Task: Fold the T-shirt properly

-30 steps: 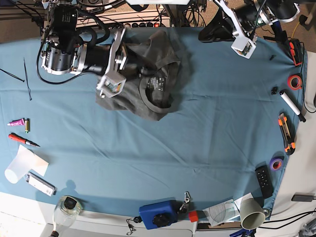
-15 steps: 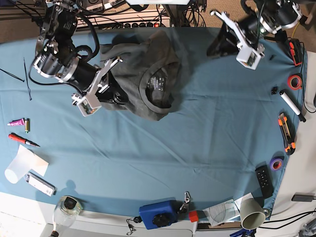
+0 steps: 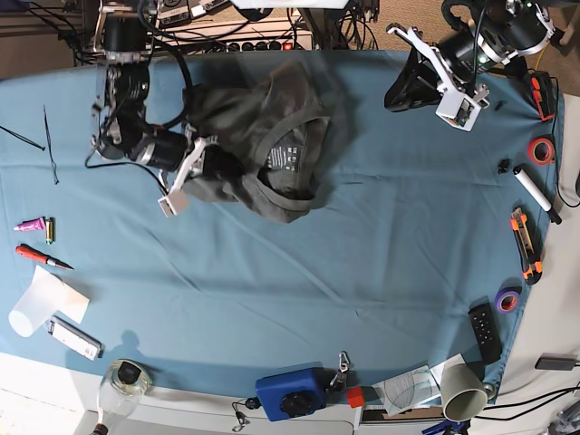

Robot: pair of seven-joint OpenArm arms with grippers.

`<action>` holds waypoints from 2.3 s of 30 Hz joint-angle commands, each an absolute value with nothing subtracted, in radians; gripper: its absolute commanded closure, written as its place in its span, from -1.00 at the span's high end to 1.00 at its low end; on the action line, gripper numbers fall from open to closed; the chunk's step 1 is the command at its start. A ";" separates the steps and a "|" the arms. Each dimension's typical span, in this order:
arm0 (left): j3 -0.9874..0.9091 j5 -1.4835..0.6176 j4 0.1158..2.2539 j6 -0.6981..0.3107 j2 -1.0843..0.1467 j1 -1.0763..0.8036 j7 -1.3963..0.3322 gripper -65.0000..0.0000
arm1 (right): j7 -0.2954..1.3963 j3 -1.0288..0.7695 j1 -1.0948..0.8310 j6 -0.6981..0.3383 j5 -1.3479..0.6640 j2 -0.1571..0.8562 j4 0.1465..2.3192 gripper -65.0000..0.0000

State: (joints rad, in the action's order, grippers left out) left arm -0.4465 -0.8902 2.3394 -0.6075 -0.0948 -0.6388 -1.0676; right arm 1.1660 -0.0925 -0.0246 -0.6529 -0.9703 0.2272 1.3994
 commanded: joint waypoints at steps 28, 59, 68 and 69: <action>-0.448 -0.912 2.356 -0.611 -0.098 -0.646 -1.047 -1.00 | 1.358 -0.079 -0.221 -0.698 -0.993 0.229 1.852 -0.94; -0.448 -0.415 2.356 -0.238 -0.161 -0.744 -1.025 -1.00 | 1.396 -0.636 -0.588 -0.665 -1.062 0.229 2.264 -0.94; -0.448 -0.374 2.356 -0.224 -0.161 -0.902 -1.024 -1.00 | 1.396 -0.637 -0.791 -0.674 -0.860 0.188 2.263 -0.94; -0.448 -0.381 2.352 -0.224 -0.161 -0.916 -1.024 -1.00 | 1.396 -0.636 -0.814 -0.691 -0.846 0.171 2.263 -0.94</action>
State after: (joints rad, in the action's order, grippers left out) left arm -0.4454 -0.3756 2.3390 -0.2272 -0.1555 -0.9035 -1.0370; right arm 1.4097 -0.6312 -0.8055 -0.6891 -0.8318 0.1638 2.2498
